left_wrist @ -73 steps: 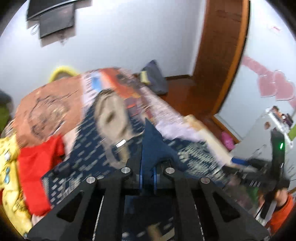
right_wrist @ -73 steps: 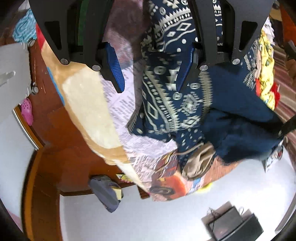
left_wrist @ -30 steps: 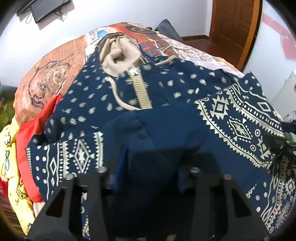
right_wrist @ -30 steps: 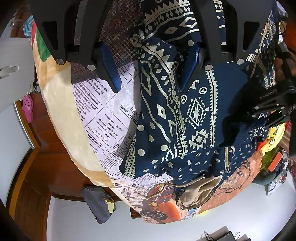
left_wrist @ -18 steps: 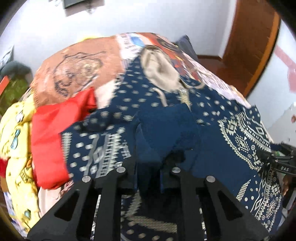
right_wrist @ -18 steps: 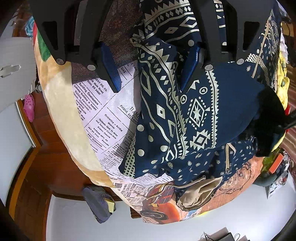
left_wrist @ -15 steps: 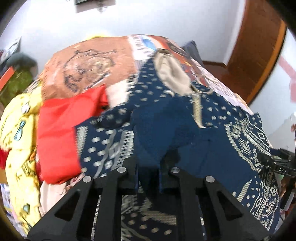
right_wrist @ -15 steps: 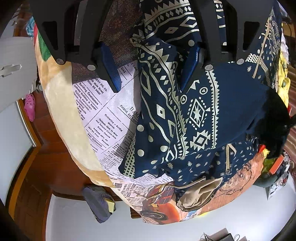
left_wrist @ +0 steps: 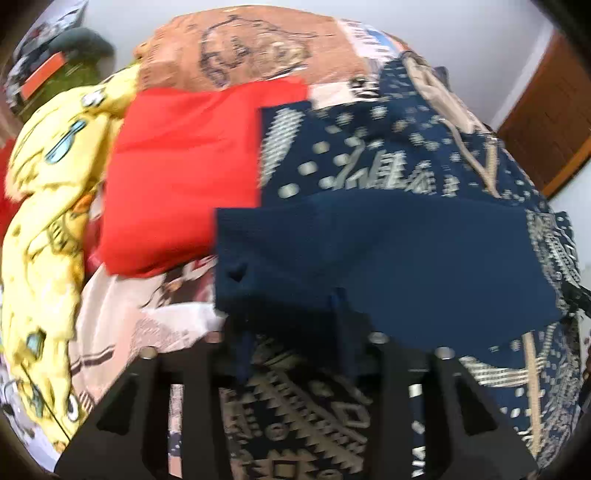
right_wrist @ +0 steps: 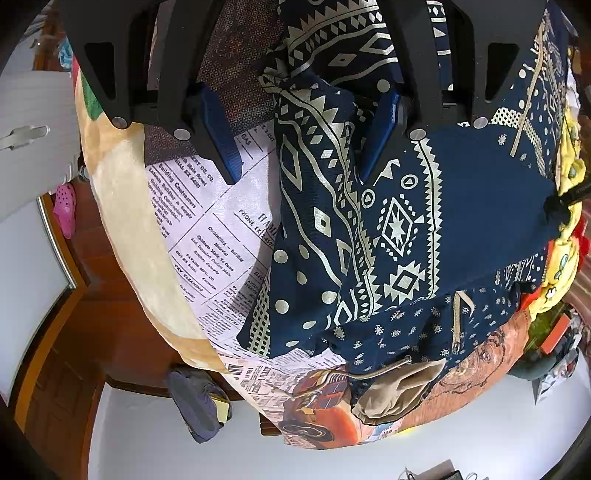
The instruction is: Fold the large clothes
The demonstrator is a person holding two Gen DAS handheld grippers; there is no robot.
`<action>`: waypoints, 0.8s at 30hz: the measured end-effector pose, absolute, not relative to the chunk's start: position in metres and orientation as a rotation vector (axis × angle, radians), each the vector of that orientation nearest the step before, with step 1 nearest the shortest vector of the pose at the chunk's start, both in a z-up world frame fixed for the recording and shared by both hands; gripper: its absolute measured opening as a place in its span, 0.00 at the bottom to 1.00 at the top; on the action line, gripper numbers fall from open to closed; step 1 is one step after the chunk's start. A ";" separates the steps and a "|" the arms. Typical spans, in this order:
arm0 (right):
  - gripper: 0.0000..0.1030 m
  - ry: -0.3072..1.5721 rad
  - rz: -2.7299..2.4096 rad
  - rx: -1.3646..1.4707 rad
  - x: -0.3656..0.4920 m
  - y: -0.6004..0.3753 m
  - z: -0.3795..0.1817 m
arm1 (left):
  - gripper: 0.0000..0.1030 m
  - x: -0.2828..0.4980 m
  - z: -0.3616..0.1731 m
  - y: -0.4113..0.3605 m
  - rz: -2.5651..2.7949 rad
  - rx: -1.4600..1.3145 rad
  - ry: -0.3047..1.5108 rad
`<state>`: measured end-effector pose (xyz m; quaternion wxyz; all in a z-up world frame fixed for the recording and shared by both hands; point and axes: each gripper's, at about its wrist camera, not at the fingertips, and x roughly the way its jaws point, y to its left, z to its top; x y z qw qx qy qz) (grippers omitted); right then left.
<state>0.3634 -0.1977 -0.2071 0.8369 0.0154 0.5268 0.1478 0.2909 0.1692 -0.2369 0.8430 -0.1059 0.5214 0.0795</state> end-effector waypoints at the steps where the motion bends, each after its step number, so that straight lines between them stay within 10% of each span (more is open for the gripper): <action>1: 0.60 1.116 0.312 0.033 0.363 -0.197 -0.207 | 0.49 0.286 -0.237 0.173 0.170 -0.238 1.094; 24: 0.62 0.860 0.394 0.014 0.415 -0.151 -0.088 | 0.70 0.363 -0.091 0.142 0.053 -0.093 0.793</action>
